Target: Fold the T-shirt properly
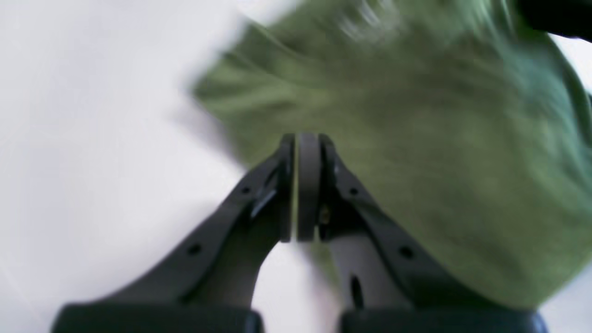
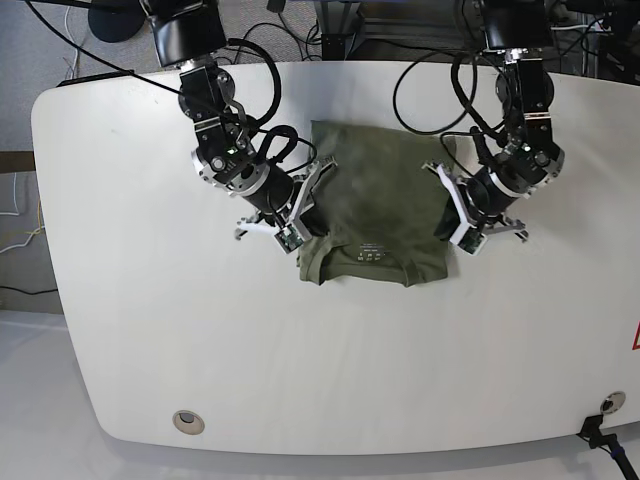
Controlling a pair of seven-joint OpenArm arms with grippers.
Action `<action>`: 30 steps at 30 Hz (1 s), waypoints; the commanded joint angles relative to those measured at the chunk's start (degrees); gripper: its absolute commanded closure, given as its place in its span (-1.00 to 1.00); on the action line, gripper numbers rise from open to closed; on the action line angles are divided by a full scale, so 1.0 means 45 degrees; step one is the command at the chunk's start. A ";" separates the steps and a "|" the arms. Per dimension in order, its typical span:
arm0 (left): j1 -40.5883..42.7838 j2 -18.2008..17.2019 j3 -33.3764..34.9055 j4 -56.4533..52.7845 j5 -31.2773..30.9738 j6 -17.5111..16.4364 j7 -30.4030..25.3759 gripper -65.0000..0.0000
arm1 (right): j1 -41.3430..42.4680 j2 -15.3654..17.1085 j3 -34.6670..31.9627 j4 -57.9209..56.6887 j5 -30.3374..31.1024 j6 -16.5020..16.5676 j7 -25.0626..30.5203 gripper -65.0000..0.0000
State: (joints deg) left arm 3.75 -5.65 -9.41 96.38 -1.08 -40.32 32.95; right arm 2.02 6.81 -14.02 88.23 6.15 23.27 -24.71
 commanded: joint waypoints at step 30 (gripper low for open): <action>1.1895 0.0191 -0.3447 0.2798 -0.2387 0.1213 -0.7136 1.00 | -1.2786 0.1916 0.3184 0.5723 0.0147 -0.4321 0.5286 1.00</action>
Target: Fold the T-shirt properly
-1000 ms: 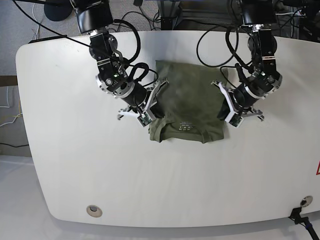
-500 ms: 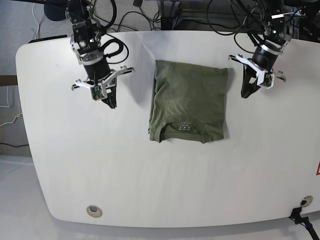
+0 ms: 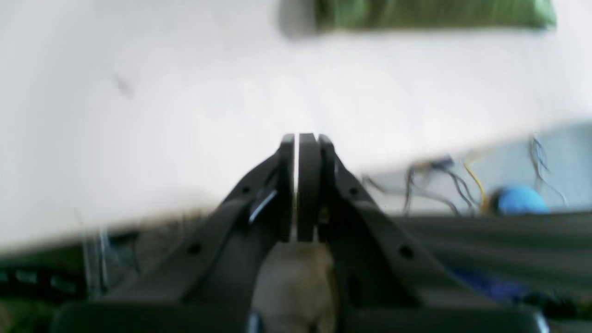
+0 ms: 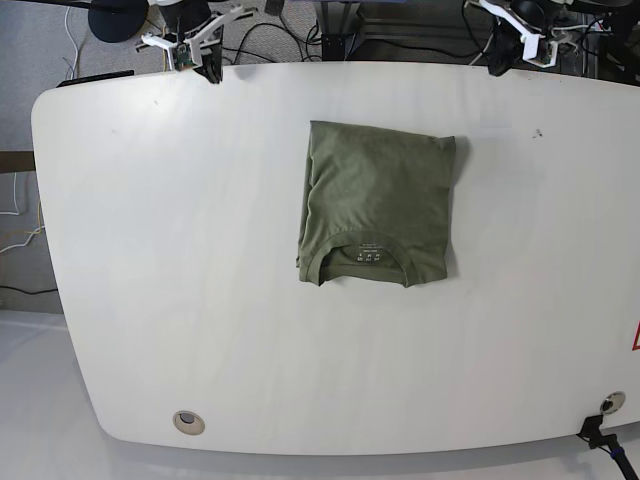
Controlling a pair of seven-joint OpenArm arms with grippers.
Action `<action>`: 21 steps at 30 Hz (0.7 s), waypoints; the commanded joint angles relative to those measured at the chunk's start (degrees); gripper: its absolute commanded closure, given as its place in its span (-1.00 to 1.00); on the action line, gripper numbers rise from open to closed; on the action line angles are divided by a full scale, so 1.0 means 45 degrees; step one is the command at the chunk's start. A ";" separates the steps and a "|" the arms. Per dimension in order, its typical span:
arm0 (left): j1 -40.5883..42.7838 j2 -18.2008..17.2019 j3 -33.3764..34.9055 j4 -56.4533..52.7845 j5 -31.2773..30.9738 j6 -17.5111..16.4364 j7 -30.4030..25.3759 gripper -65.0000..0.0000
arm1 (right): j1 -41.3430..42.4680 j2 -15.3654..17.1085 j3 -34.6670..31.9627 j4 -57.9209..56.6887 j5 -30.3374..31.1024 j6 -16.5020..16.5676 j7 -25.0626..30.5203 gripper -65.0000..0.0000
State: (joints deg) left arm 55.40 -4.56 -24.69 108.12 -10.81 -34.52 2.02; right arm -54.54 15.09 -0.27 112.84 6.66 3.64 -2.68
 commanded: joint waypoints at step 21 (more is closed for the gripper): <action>-0.0813 -0.0052 0.1159 -0.8055 0.1337 -0.0094 -0.0186 1.00 | 0.0233 -0.1097 -0.1121 -0.8010 0.0035 0.0041 0.0390 1.00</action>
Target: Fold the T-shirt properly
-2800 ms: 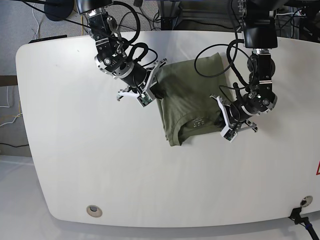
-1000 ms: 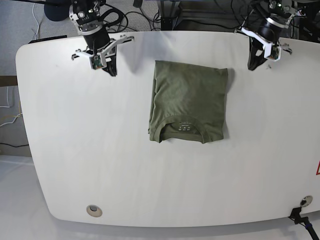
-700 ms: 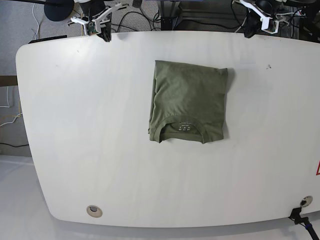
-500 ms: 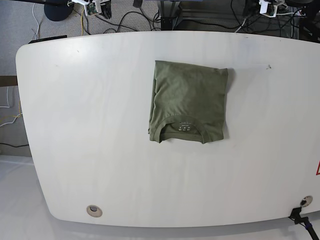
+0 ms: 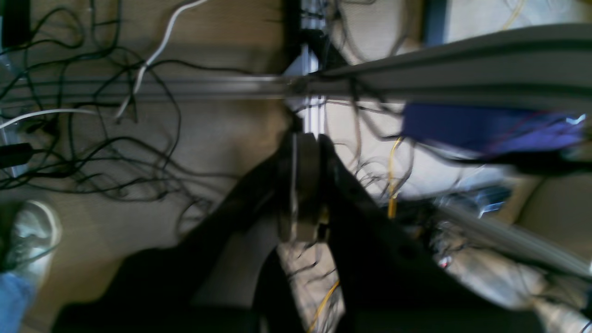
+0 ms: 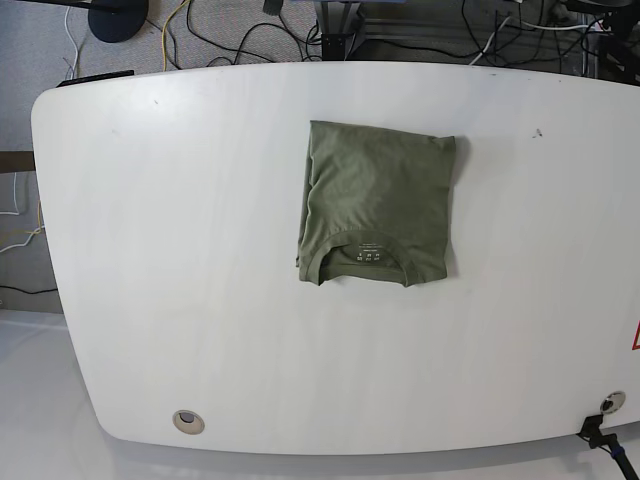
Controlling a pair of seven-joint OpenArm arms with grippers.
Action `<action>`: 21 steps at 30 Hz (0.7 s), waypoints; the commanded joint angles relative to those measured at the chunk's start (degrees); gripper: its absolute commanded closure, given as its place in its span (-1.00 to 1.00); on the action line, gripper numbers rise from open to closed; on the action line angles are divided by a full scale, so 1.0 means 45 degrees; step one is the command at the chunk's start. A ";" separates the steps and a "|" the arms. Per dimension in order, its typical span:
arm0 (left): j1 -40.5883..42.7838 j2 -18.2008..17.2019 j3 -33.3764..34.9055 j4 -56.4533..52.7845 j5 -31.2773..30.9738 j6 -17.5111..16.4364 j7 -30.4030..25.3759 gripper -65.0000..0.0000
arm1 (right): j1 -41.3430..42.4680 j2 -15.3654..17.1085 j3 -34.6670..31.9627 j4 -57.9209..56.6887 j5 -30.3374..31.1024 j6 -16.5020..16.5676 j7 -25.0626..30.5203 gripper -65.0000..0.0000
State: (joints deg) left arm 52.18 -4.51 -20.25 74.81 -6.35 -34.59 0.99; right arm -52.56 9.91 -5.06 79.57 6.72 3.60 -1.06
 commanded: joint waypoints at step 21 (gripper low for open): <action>-0.7816 -0.0062 0.0368 -1.2531 0.2945 0.0741 -0.0035 1.00 | 0.6863 -0.0650 -0.1073 -1.1597 0.0020 0.0070 0.1886 1.00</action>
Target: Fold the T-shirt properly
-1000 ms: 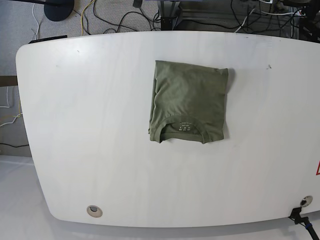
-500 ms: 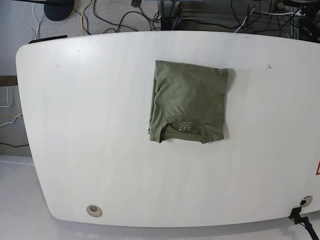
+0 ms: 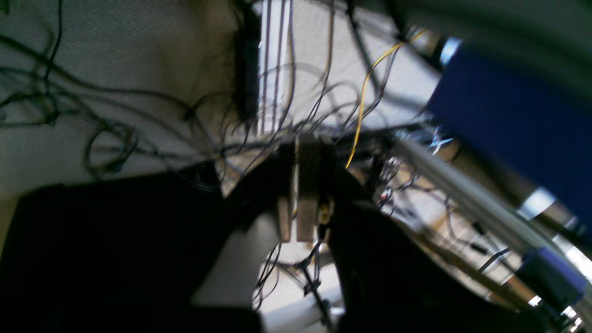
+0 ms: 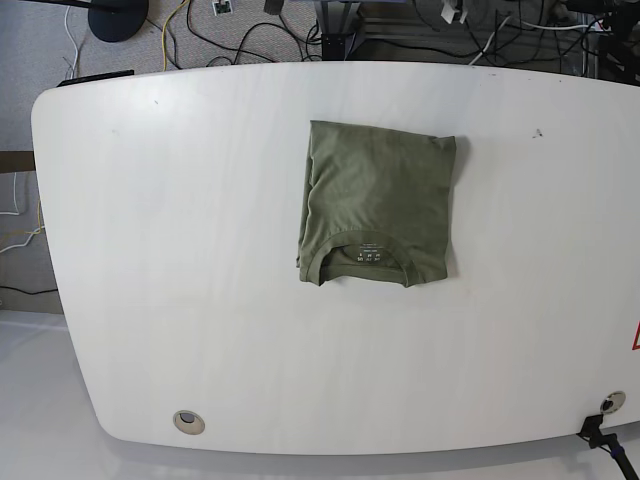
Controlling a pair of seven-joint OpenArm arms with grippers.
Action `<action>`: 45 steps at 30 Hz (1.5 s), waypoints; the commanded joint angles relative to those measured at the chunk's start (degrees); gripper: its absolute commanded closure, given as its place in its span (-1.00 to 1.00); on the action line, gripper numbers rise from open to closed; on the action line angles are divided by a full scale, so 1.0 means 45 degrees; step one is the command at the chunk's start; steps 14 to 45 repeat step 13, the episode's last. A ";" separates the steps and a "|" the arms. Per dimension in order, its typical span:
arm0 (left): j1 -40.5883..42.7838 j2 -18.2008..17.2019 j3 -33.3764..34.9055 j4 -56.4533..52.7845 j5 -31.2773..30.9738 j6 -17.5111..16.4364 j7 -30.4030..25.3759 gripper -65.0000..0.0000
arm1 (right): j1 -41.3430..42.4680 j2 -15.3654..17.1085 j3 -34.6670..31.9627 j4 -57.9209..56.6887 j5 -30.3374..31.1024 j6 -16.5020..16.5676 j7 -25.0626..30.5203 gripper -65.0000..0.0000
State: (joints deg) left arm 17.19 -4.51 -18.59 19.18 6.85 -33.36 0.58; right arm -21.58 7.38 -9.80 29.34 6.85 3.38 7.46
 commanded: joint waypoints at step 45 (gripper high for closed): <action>-0.1837 -0.0003 0.1249 -0.2240 -0.0009 0.3556 0.0115 1.00 | 0.1192 -0.0340 0.0000 -0.1334 0.0030 0.0060 -0.0008 1.00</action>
